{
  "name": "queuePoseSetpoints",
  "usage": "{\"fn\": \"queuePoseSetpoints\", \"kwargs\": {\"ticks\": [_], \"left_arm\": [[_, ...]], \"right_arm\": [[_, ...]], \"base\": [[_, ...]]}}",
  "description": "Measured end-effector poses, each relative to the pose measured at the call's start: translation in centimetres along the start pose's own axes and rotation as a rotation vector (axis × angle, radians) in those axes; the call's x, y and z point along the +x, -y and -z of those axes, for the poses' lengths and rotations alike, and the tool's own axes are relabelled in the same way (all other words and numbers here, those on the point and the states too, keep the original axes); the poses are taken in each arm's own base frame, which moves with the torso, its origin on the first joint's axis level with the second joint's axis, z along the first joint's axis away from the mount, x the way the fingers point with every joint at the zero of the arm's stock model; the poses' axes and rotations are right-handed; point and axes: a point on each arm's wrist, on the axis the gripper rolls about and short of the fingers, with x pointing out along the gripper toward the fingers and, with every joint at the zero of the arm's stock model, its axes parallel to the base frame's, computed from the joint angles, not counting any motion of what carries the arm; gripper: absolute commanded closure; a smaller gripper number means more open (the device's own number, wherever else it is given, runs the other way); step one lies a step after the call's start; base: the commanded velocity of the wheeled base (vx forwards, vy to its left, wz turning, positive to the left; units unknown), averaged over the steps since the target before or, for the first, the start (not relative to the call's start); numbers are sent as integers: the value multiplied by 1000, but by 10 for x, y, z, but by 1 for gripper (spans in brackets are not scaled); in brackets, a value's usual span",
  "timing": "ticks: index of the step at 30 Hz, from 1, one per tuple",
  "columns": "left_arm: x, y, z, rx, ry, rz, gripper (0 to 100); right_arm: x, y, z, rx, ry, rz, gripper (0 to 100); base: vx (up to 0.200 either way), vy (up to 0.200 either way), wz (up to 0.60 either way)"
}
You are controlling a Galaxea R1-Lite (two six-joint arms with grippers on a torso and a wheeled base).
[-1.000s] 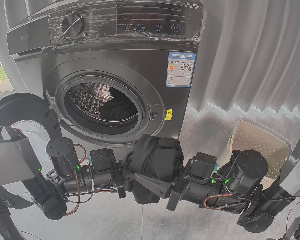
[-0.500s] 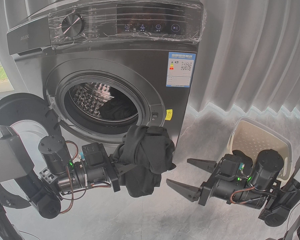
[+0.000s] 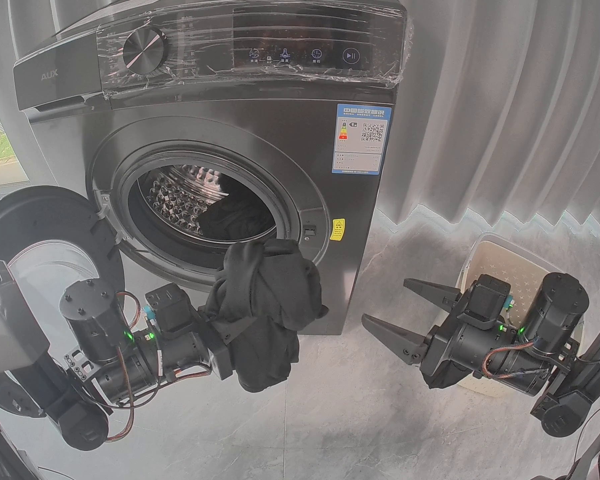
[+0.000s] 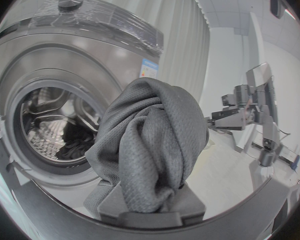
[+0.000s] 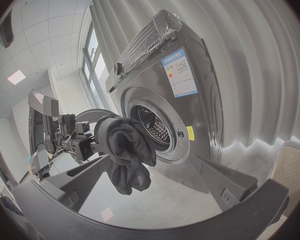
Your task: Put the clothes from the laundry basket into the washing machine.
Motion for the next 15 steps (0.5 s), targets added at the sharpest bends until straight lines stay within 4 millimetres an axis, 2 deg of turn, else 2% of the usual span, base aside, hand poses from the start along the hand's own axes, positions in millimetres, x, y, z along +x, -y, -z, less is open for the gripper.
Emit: {"fn": "queuePoseSetpoints", "kwargs": {"ticks": [8,15], "left_arm": [[0,-1,-2,-22,-8,-319,100],[10,-9,0,-25,-3,-451,100]], "right_arm": [[-2,2,-5,-3,22,2,0],[-4,6,-8,-6,33,17,0]], "base": [[0,0,0],[0,0,0]]}}
